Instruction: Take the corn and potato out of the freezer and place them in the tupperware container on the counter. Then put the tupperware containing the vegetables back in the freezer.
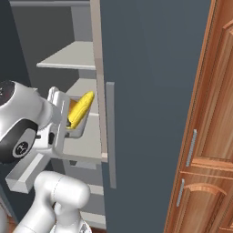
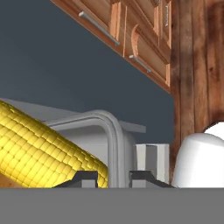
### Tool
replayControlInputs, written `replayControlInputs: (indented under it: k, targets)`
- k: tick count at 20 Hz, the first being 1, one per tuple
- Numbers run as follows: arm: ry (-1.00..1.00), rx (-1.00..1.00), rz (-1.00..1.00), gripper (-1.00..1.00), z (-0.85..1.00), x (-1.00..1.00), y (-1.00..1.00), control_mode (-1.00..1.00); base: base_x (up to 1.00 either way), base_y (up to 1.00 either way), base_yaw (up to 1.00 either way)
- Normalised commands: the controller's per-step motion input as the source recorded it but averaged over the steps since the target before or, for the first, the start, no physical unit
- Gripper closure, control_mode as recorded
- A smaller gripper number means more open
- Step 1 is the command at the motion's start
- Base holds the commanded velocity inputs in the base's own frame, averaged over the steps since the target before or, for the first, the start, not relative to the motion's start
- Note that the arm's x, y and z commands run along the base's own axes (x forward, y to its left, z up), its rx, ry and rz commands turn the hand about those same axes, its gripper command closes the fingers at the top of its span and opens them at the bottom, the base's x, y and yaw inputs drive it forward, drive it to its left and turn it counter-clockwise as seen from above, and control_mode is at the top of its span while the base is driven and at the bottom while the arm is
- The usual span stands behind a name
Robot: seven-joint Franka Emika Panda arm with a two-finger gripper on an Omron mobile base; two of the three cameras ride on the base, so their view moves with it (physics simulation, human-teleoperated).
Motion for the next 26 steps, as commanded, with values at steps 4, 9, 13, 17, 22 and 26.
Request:
replayControlInputs:
  k: [4,9,13,17,22,26]
  targets:
    - [-0.13,0.0,0.0,1.0,0.51,0.07,0.24,-1.0,0.0,0.0,0.0]
    - [-0.07,0.0,0.0,1.0,0.76,0.29,0.24,-1.0,0.0,0.0,0.0]
    - [-0.03,-0.01,0.0,1.0,0.3,0.44,0.37,-1.0,0.0,0.0,0.0]
    - [0.0,0.0,0.0,1.0,0.09,0.69,0.36,-1.0,0.0,0.0,0.0]
    - [0.0,0.0,0.0,1.0,0.08,0.87,0.11,-1.0,0.0,0.0,0.0]
    - [0.0,0.0,0.0,1.0,0.0,0.84,0.31,-1.0,0.0,0.0,0.0]
